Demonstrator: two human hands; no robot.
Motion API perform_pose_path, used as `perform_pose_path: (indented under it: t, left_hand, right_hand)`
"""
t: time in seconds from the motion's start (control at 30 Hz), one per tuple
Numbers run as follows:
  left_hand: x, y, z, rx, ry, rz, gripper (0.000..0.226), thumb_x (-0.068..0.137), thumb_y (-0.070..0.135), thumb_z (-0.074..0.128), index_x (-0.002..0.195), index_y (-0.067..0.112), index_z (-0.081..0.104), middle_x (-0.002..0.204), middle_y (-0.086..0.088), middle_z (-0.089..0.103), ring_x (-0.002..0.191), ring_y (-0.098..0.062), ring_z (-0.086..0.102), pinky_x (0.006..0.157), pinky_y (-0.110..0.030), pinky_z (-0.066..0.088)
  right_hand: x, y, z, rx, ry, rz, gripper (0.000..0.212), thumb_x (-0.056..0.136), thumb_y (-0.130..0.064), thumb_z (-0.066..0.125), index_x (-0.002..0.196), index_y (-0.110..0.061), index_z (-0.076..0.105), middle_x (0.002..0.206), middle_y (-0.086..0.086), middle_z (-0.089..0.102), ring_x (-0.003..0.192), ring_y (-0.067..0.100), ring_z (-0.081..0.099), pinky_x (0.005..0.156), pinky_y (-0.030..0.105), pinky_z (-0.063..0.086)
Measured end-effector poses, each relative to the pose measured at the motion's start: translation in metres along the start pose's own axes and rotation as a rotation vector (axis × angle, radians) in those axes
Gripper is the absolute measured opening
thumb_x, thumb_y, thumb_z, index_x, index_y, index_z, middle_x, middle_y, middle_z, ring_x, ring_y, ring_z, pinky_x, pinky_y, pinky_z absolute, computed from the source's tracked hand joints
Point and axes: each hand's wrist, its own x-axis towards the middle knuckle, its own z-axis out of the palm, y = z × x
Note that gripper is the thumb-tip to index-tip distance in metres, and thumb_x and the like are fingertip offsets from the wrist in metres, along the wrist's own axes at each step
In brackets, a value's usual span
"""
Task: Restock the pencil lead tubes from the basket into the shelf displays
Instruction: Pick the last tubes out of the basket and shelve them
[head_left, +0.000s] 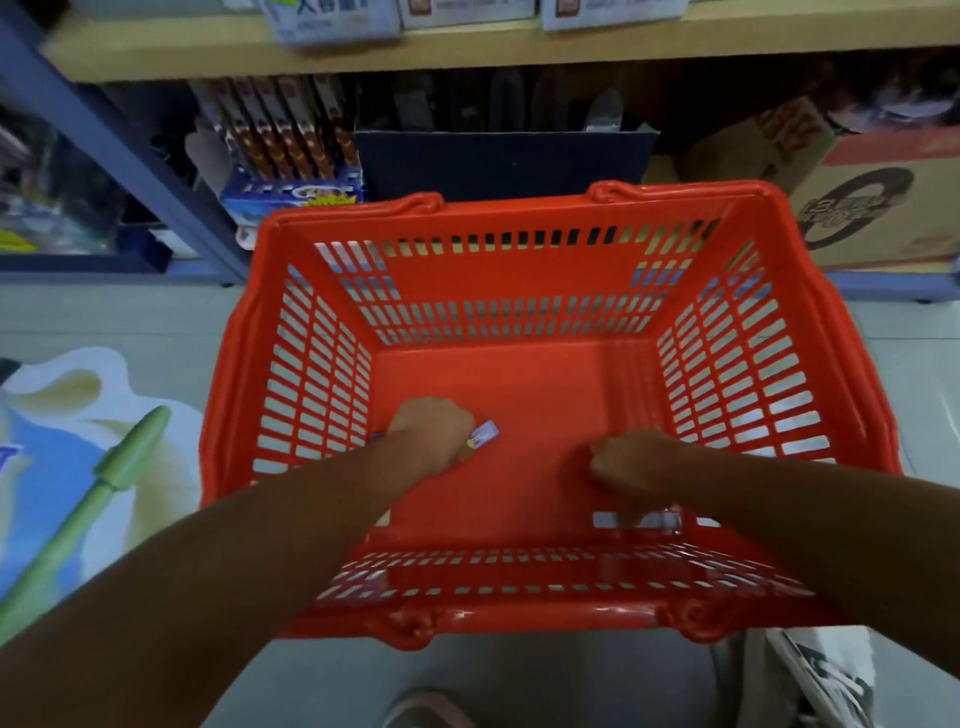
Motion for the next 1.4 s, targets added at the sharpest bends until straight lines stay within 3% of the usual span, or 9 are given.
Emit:
perform_pose_path:
  t: [0.17, 0.27, 0.37, 0.5, 0.67, 0.9, 1.07, 1.23, 1.4]
  left_hand:
    - [-0.017, -0.027, 0.010, -0.005, -0.105, -0.274, 0.062, 0.091, 0.047, 0.056, 0.137, 0.008, 0.037, 0.130, -0.011, 0.057, 0.119, -0.029, 0.057, 0.090, -0.035, 0.047]
    - [-0.028, -0.025, 0.032, -0.100, -0.251, -0.240, 0.093, 0.090, 0.046, 0.059, 0.150, -0.002, 0.006, 0.138, -0.022, 0.048, 0.124, -0.036, 0.051, 0.099, -0.041, 0.043]
    - [-0.029, -0.020, 0.049, -0.196, -0.257, -0.236, 0.106, 0.086, 0.043, 0.067, 0.151, 0.001, -0.005, 0.137, -0.027, 0.047, 0.124, -0.038, 0.050, 0.102, -0.043, 0.044]
    - [-0.032, -0.026, 0.050, -0.242, -0.123, -0.215, 0.096, 0.085, 0.029, 0.070, 0.152, 0.017, 0.003, 0.134, -0.022, 0.050, 0.113, -0.035, 0.059, 0.090, -0.041, 0.049]
    - [-0.027, -0.031, 0.048, -0.329, 0.054, -0.131, 0.088, 0.086, 0.018, 0.066, 0.151, 0.028, 0.009, 0.137, -0.020, 0.041, 0.105, -0.038, 0.061, 0.085, -0.042, 0.050]
    - [-0.022, -0.024, 0.052, -0.472, 0.012, -0.341, 0.107, 0.079, 0.023, 0.078, 0.152, 0.027, 0.000, 0.133, -0.020, 0.045, 0.113, -0.038, 0.057, 0.093, -0.042, 0.049]
    - [-0.014, -0.028, 0.046, -0.746, 0.046, -0.409, 0.078, 0.085, 0.017, 0.067, 0.144, 0.018, 0.017, 0.109, -0.010, 0.063, 0.095, -0.028, 0.065, 0.073, -0.034, 0.052]
    - [0.001, -0.036, 0.035, -0.830, 0.132, -0.468, 0.045, 0.095, 0.020, 0.051, 0.136, 0.010, 0.034, 0.121, -0.015, 0.061, 0.106, -0.033, 0.062, 0.085, -0.040, 0.052]
    - [0.019, -0.029, 0.024, -0.838, 0.101, -0.449, 0.048, 0.092, 0.033, 0.060, 0.126, 0.009, 0.035, 0.118, -0.015, 0.062, 0.107, -0.033, 0.061, 0.084, -0.038, 0.049]
  right_hand:
    - [0.022, -0.003, -0.003, 0.155, 0.247, 0.128, 0.030, 0.091, -0.039, 0.058, 0.107, -0.013, 0.061, 0.118, 0.008, 0.063, 0.108, 0.028, 0.061, 0.084, 0.034, 0.046]
    - [0.038, -0.010, -0.007, 0.395, 0.417, 0.221, 0.025, 0.094, -0.041, 0.053, 0.098, -0.017, 0.060, 0.109, 0.010, 0.067, 0.105, 0.031, 0.062, 0.080, 0.035, 0.047]
    - [0.055, -0.023, -0.015, 0.603, 0.540, 0.278, 0.029, 0.096, -0.041, 0.054, 0.109, -0.016, 0.056, 0.109, 0.014, 0.067, 0.105, 0.034, 0.062, 0.079, 0.035, 0.045]
    - [0.071, -0.049, -0.039, 0.591, 0.425, 0.097, 0.075, 0.084, -0.033, 0.072, 0.148, -0.026, 0.034, 0.134, 0.013, 0.046, 0.119, 0.032, 0.054, 0.096, 0.033, 0.043]
    - [0.084, -0.067, -0.052, 0.327, 0.464, 0.019, 0.038, 0.098, -0.026, 0.048, 0.135, -0.031, 0.051, 0.127, 0.009, 0.041, 0.111, 0.034, 0.057, 0.092, 0.037, 0.044]
    - [0.081, -0.047, -0.053, 0.407, 0.503, 0.150, 0.029, 0.086, -0.037, 0.062, 0.111, -0.023, 0.058, 0.111, 0.010, 0.054, 0.106, 0.032, 0.058, 0.088, 0.035, 0.046]
    - [0.078, -0.043, -0.052, 0.550, 0.513, 0.217, 0.017, 0.079, -0.022, 0.066, 0.084, -0.030, 0.052, 0.105, 0.007, 0.064, 0.107, 0.027, 0.058, 0.080, 0.030, 0.043]
    - [0.077, -0.042, -0.056, 0.569, 0.429, 0.335, 0.045, 0.080, -0.020, 0.069, 0.118, -0.011, 0.047, 0.120, 0.016, 0.057, 0.113, 0.034, 0.057, 0.086, 0.033, 0.045]
    - [0.076, -0.041, -0.054, 0.501, 0.392, 0.415, 0.031, 0.087, -0.021, 0.061, 0.116, -0.010, 0.057, 0.126, 0.012, 0.062, 0.119, 0.029, 0.057, 0.092, 0.032, 0.045]
